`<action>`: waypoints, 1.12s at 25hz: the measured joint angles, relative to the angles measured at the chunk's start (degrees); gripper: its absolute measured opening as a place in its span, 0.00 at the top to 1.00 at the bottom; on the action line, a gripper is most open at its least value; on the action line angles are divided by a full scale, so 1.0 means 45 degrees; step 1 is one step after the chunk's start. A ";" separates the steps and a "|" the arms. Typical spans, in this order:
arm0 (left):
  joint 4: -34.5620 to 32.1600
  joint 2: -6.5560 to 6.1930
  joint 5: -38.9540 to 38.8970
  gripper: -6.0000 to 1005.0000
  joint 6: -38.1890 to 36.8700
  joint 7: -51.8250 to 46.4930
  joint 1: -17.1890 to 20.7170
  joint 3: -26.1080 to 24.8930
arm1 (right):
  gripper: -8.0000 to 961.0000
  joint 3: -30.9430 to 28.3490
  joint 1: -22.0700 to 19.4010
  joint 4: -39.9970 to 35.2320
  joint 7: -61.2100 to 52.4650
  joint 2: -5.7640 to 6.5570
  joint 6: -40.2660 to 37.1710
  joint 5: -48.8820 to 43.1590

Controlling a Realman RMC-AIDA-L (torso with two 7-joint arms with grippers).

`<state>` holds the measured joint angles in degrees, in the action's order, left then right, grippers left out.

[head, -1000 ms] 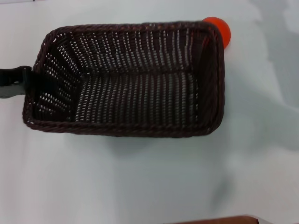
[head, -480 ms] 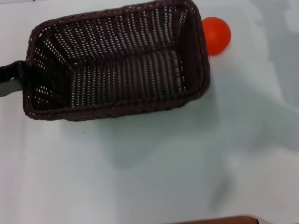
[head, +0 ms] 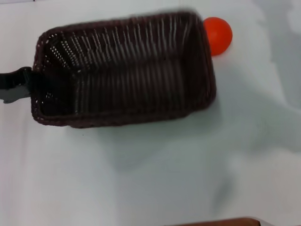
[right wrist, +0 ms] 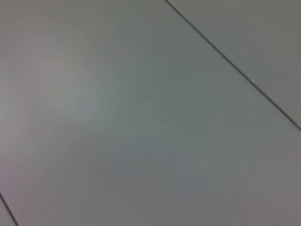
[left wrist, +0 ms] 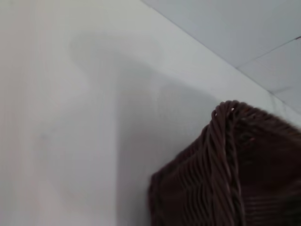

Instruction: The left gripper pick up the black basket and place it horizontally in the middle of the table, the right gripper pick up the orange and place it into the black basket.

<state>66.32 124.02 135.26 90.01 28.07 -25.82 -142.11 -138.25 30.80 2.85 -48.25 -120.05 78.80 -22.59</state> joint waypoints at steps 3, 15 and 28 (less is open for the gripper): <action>-0.0088 0.0001 -0.0150 0.85 -0.0042 0.0012 0.0014 0.0001 | 0.02 -0.0001 0.0004 0.0020 0.0001 0.0000 -0.0038 0.0000; 0.0101 -0.0165 -0.0414 0.48 -0.0055 0.0969 0.0094 -0.0167 | 0.02 0.0054 -0.0029 0.0027 0.0000 0.0030 -0.0067 -0.0064; 0.1500 0.0034 -0.5262 0.48 -0.1585 0.7906 0.1310 -0.1930 | 0.02 0.3720 -0.0398 0.2623 -0.2641 0.1018 -0.3844 -0.1262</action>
<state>73.07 124.17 111.58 82.88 63.65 -19.93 -150.80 -121.51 29.01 14.65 -60.14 -115.47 61.51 -28.27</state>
